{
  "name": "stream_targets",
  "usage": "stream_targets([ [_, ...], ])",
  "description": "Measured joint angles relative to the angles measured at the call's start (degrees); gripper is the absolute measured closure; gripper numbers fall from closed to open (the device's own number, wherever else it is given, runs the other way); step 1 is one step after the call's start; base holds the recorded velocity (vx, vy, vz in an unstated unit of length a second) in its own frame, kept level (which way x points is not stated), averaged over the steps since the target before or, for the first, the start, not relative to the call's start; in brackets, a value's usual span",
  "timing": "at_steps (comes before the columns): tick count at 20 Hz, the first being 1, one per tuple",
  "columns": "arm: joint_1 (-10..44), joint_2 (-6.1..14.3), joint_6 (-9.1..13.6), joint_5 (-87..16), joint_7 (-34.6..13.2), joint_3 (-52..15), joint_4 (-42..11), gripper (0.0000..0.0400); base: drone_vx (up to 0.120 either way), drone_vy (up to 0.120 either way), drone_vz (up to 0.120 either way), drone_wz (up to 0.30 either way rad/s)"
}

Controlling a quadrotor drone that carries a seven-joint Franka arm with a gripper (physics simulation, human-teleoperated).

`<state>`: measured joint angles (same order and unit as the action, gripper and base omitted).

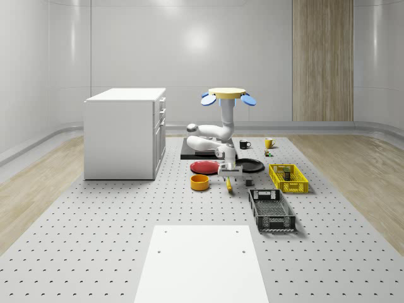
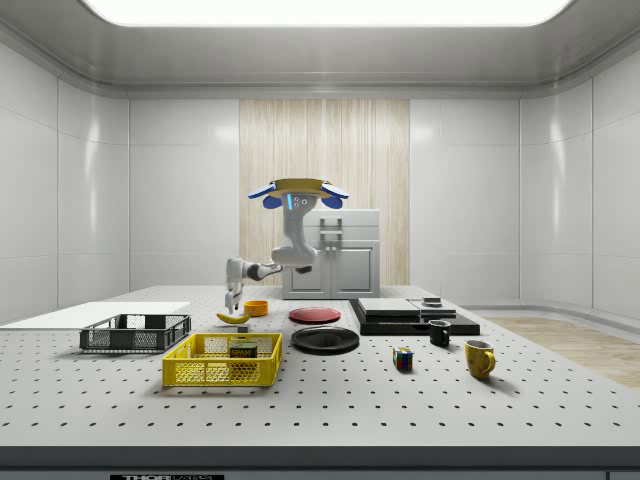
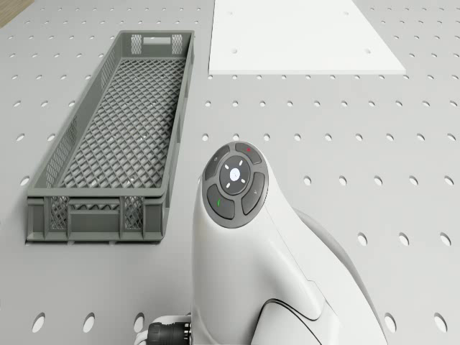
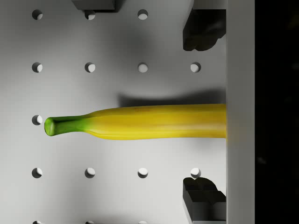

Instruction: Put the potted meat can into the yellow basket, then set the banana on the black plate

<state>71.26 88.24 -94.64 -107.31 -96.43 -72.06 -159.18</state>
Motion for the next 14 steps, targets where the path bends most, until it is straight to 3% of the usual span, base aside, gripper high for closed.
stream_targets([
  [2,0.0,0.0,0.0,0.0,0.0,0.0,0.0,0.0000,0.000,0.000,-0.040,0.000],
  [6,0.0,0.0,0.0,0.0,0.0,0.0,0.0,0.0000,0.000,-0.020,-0.120,0.000],
  [8,0.0,0.0,0.0,0.0,0.0,0.0,0.0,0.0000,0.000,-0.080,-0.020,0.000],
  [14,0.2,0.0,-0.4,-0.8,0.0,0.9,0.3,0.0000,0.000,0.000,0.000,0.000],
])
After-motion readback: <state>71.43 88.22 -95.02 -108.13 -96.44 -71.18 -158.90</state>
